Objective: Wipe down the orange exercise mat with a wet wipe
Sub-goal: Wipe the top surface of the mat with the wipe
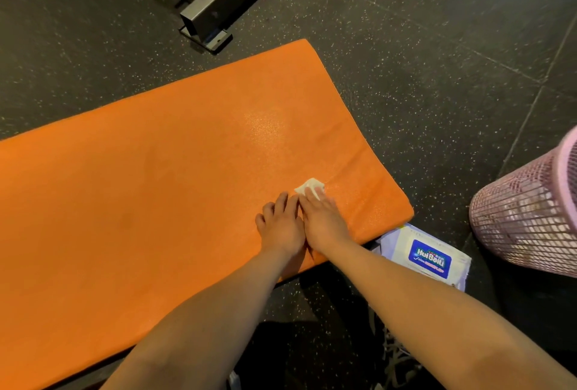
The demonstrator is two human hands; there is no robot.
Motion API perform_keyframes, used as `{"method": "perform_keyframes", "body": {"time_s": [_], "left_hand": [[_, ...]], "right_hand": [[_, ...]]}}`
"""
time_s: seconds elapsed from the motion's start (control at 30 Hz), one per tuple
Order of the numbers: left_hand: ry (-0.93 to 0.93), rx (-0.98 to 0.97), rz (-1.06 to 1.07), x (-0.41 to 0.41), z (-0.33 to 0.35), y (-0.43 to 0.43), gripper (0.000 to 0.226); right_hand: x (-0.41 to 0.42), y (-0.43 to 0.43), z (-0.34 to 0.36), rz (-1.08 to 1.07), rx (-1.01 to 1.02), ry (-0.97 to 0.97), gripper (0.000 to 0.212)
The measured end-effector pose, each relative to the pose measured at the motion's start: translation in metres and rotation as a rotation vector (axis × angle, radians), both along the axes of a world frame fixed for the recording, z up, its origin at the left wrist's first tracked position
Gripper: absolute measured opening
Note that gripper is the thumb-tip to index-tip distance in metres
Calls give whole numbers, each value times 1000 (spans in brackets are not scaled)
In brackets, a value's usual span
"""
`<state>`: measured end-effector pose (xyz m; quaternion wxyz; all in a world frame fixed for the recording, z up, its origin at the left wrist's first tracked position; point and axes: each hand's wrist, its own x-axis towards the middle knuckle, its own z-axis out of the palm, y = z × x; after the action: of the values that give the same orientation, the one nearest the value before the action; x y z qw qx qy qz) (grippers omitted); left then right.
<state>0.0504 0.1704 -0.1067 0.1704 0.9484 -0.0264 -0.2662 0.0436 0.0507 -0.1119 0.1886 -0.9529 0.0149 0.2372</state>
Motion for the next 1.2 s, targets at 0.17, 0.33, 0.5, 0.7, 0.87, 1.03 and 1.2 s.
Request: {"method": "perform_keyframes", "body": {"time_s": [0.17,0.33,0.5,0.7,0.87,1.03,1.2], "left_hand": [[-19,32,-35,-2,-1,0,54],[-12,16,7,5,2,-5,52],[-15,-47,-41,16,4,-19,54],[41,29,-91,16,2,-28,56],[0,50,-188,22,6,-43,56],[34,20,-173,22,4,-46,53],[24,-30,-147,24,2,-42,54]], "right_hand": [[15,-45,0,-86,-155,21,58],[24,-37,3,-186,-147,34,59],[17,-30,-1,94,-32,-18,54],[21,-89,1,-350,-280,39,60],[20,-48,-3,-112,-145,13,58],[24,-98,-2,-233,-247,42,59],[33,-78,-7,-293,-188,31,62]]}}
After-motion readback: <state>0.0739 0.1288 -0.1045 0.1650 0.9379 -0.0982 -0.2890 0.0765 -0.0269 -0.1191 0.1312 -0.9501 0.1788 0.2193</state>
